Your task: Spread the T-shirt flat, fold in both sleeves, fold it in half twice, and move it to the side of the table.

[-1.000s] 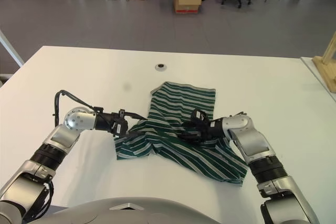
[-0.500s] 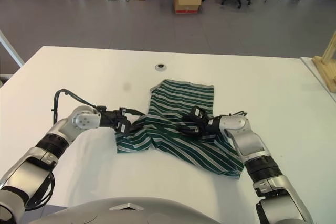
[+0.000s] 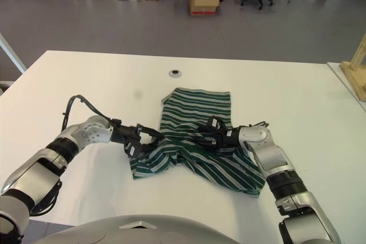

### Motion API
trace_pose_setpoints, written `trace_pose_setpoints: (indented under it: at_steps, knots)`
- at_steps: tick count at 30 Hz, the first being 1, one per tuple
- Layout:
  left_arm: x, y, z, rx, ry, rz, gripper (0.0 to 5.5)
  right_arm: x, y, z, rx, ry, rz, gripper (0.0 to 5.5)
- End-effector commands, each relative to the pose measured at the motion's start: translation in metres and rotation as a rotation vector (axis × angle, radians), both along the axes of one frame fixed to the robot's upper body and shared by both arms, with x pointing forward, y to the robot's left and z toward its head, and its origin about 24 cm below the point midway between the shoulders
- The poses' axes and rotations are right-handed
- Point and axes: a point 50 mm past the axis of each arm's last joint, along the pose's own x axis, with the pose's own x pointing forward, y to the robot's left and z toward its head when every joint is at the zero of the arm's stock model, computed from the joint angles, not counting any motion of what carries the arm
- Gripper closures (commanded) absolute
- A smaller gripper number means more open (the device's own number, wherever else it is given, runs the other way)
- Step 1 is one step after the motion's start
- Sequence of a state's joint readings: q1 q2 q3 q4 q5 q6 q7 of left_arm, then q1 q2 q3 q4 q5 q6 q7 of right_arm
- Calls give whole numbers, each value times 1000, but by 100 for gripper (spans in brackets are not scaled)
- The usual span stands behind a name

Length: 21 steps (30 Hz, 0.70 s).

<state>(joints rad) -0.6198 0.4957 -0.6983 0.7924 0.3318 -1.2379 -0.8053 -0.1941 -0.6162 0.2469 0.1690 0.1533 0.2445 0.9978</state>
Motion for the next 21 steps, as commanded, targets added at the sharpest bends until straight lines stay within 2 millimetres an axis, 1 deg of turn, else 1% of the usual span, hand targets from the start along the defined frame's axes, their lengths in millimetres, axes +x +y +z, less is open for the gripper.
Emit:
trace_pose_setpoints:
  at_steps: [1, 3, 6, 8, 11, 13, 14, 15, 16, 19, 20, 21]
  knots:
    - [-12, -12, 14, 48, -39, -200, 302, -14, -9, -28, -100, 106, -27, 282]
    - [-18, -19, 24, 19, -51, -248, 302, -17, -15, -37, -133, 123, -37, 282]
    - [-35, -22, 30, 43, -61, -357, 302, -18, -20, -46, -164, 141, -55, 282]
    - [-45, -19, 30, 69, -58, -413, 302, -16, -22, -50, -183, 144, -63, 282]
    - [-67, -14, 29, 69, 12, -476, 302, -12, -26, -54, -209, 145, -82, 282]
    - [-74, -10, 26, 73, 50, -468, 302, -12, -26, -54, -194, 147, -78, 282]
    - [-74, -8, 24, 76, 65, -447, 302, -11, -25, -51, -165, 146, -69, 282]
    - [-71, -5, 23, 73, 84, -406, 302, -10, -24, -43, -112, 147, -61, 282]
    - [-64, 1, 22, 76, 88, -346, 302, -5, -24, -30, -42, 145, -70, 282]
    - [-21, 23, 33, 64, 57, -78, 302, 16, -34, 22, 149, 140, -125, 282]
    - [-8, 29, 39, 49, 47, 3, 302, 17, -38, 37, 192, 171, -130, 282]
    - [0, 33, 43, 40, 42, 53, 302, 17, -40, 48, 222, 201, -127, 282]
